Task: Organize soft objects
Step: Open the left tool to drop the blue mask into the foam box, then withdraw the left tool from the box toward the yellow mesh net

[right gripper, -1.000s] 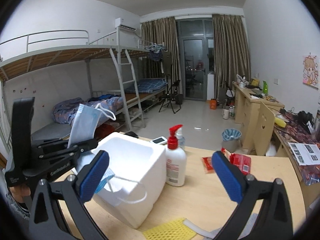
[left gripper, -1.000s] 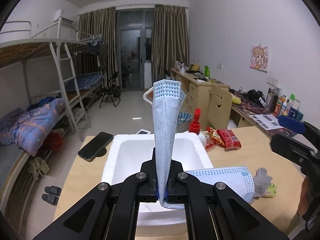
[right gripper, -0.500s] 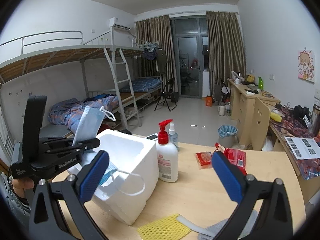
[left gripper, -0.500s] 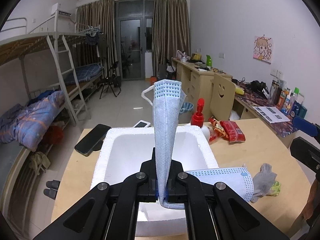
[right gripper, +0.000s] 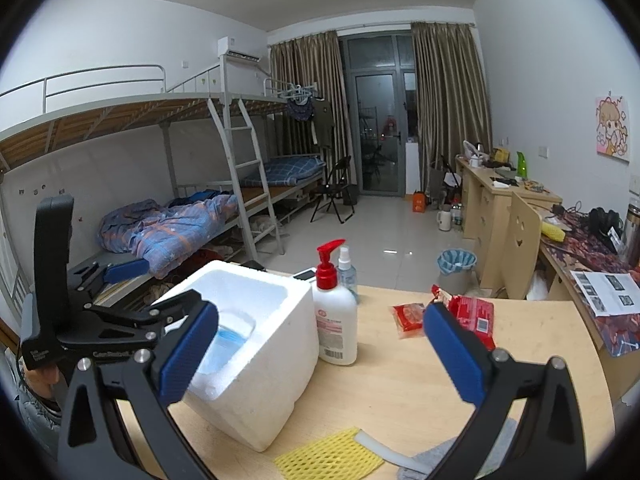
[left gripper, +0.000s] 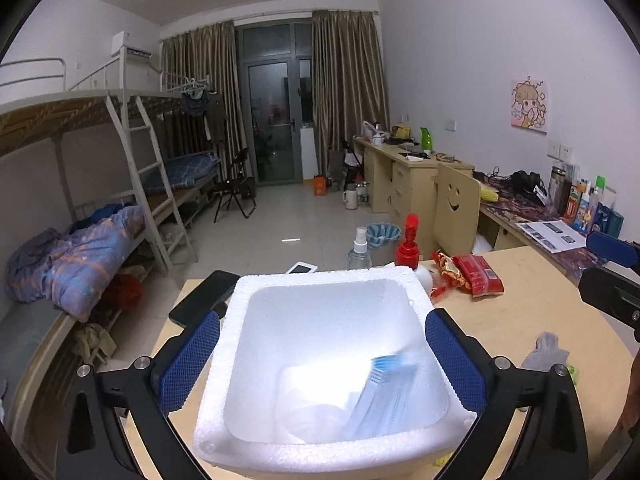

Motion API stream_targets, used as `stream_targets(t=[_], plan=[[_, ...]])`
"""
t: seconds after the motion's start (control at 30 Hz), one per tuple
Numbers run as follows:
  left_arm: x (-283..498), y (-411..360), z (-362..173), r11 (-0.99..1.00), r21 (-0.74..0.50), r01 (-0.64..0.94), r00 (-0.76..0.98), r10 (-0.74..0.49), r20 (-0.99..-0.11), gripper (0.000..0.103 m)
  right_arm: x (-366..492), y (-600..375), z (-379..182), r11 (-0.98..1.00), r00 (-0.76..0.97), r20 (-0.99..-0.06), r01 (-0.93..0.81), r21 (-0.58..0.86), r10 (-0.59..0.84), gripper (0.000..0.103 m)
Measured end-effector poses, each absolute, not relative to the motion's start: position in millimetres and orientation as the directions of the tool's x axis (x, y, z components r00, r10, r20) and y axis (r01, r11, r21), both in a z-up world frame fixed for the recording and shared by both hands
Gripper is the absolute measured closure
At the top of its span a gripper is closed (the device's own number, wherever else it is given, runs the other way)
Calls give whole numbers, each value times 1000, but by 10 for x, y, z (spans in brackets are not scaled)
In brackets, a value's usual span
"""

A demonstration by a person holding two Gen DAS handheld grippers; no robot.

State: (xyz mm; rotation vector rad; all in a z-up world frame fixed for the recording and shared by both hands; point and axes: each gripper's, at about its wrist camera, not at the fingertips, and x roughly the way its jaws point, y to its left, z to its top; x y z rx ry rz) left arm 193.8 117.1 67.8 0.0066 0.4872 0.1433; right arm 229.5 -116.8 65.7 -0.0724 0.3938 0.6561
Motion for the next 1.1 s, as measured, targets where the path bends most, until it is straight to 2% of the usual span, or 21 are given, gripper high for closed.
stream_targets(t=[0.57,1.1], plan=[[1709,1127,754,988,29,-149,887,147,-438,0,2181,-1155,675,785,714,-380,-617,54,588,0],[1168,683,827,994,52,-101,915,113,-387,0,1702,-1573,697,816,757,-343,-576,52,556,0]])
